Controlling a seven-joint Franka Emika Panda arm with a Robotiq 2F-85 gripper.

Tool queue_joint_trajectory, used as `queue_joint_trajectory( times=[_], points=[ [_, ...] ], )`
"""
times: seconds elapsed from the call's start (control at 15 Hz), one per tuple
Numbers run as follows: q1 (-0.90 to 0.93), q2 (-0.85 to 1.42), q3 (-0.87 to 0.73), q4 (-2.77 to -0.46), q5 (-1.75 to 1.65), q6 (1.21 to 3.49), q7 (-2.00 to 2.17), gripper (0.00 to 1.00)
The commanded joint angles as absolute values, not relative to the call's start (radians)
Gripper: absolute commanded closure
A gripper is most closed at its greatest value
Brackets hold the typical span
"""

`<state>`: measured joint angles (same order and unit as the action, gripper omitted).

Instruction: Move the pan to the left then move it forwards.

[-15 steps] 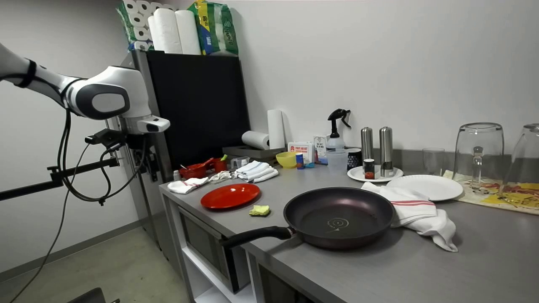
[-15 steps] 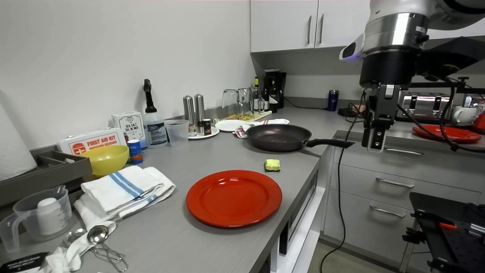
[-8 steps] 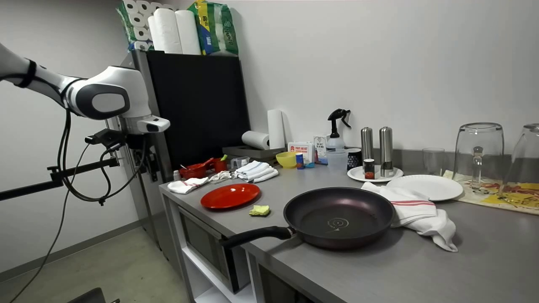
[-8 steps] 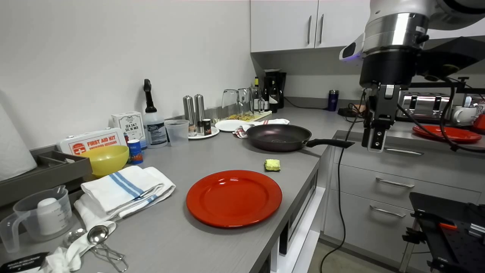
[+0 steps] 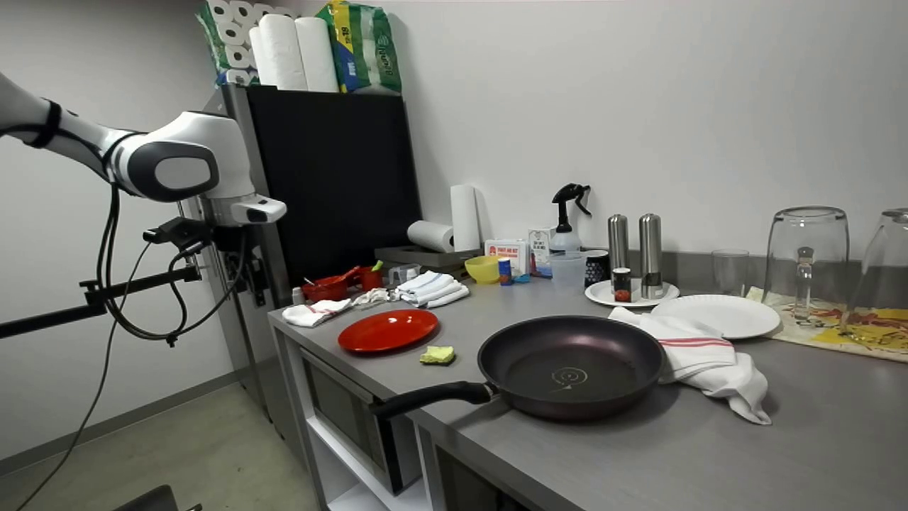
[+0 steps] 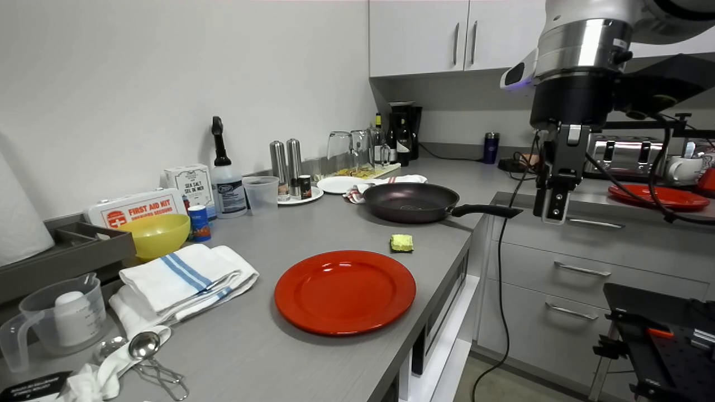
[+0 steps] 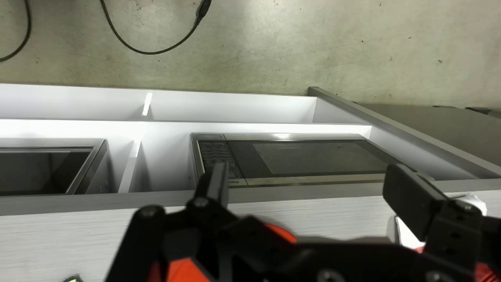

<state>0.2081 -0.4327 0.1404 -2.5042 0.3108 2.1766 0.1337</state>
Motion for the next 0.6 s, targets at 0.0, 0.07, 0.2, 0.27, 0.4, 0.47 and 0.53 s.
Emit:
queue_joint_trajectory(
  times=[0.0,0.07,0.2,0.27,0.4,0.47,0.53],
  points=[
    [0.202,-0.433,0.146,-2.503,0.313,2.174,0.132,0.0],
    [0.202,-0.433,0.146,-2.503,0.313,2.174,0.132,0.0],
    [0.202,-0.433,0.146,-2.503,0.313,2.174,0.132,0.0],
    [0.202,-0.433,0.146,-2.503,0.313,2.174,0.132,0.0],
    [0.198,-0.429,0.149,-2.504,0.306,2.183,0.137,0.0],
    [0.195,-0.426,0.15,-2.504,0.302,2.186,0.138,0.0],
    [0.185,-0.418,0.154,-2.505,0.283,2.198,0.144,0.0]
  ],
)
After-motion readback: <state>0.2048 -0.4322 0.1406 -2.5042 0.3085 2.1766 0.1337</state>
